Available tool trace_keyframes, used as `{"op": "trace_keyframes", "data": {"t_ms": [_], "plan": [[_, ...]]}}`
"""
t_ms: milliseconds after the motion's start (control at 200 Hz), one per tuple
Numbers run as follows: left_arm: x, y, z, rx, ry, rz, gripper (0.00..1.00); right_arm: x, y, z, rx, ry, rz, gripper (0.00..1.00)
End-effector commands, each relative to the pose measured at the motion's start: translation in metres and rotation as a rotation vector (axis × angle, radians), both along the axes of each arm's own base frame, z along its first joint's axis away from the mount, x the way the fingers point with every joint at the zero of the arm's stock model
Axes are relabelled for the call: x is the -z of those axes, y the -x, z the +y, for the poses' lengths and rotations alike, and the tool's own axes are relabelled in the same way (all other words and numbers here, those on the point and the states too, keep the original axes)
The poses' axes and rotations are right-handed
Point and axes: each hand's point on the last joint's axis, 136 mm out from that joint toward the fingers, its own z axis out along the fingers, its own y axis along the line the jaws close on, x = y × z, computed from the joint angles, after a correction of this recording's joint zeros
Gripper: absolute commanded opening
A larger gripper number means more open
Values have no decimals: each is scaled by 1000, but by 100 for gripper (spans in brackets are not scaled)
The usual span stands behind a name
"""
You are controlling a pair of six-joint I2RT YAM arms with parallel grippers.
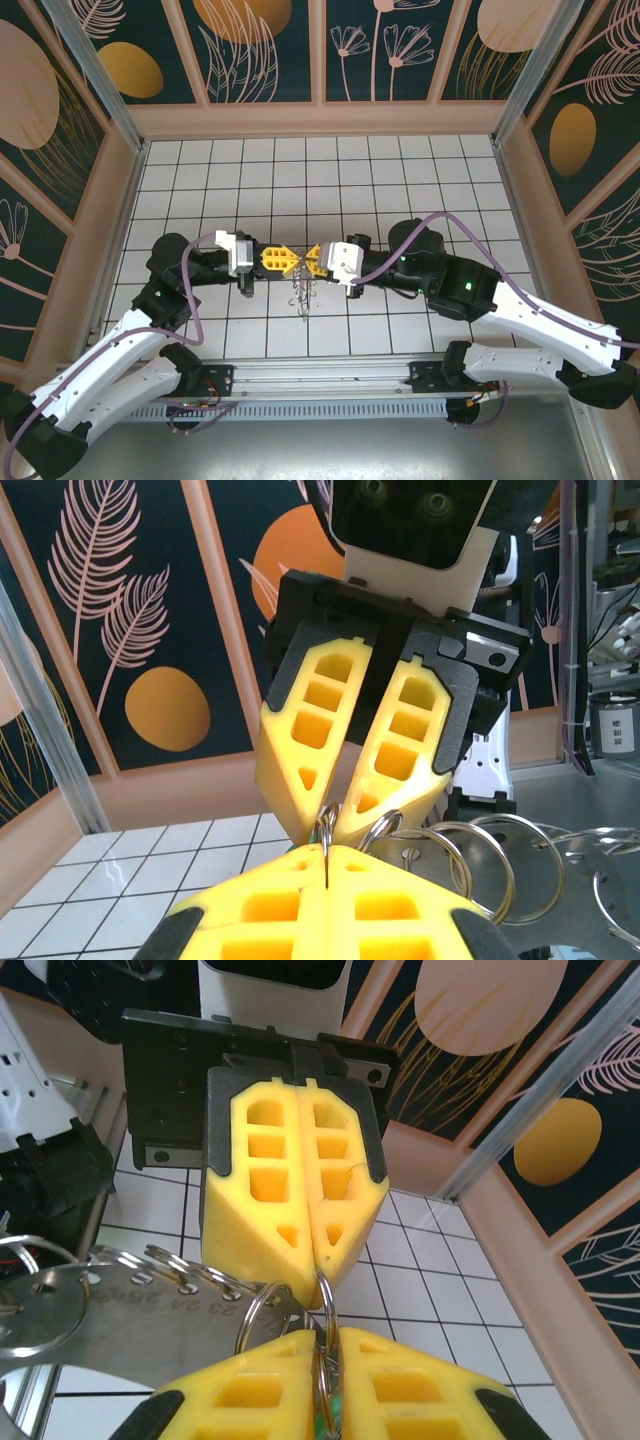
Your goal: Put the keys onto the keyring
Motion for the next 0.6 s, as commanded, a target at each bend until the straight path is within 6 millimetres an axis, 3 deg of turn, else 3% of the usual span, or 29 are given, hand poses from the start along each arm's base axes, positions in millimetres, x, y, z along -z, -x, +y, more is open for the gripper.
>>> {"op": "trace_keyframes", "data": {"t_ms": [0,100,320,596], "plan": [[-25,18,4,66,58,-70,0,-12,4,1,-20,-62,-10,6],[-24,17,4,67,48,-74,0,-13,4,1,-20,-59,-9,2],[-24,17,3,60,34,-75,0,-9,3,5,-26,-46,3,12],[-25,15,3,61,46,-66,0,-4,2,7,-30,-36,8,11]]}}
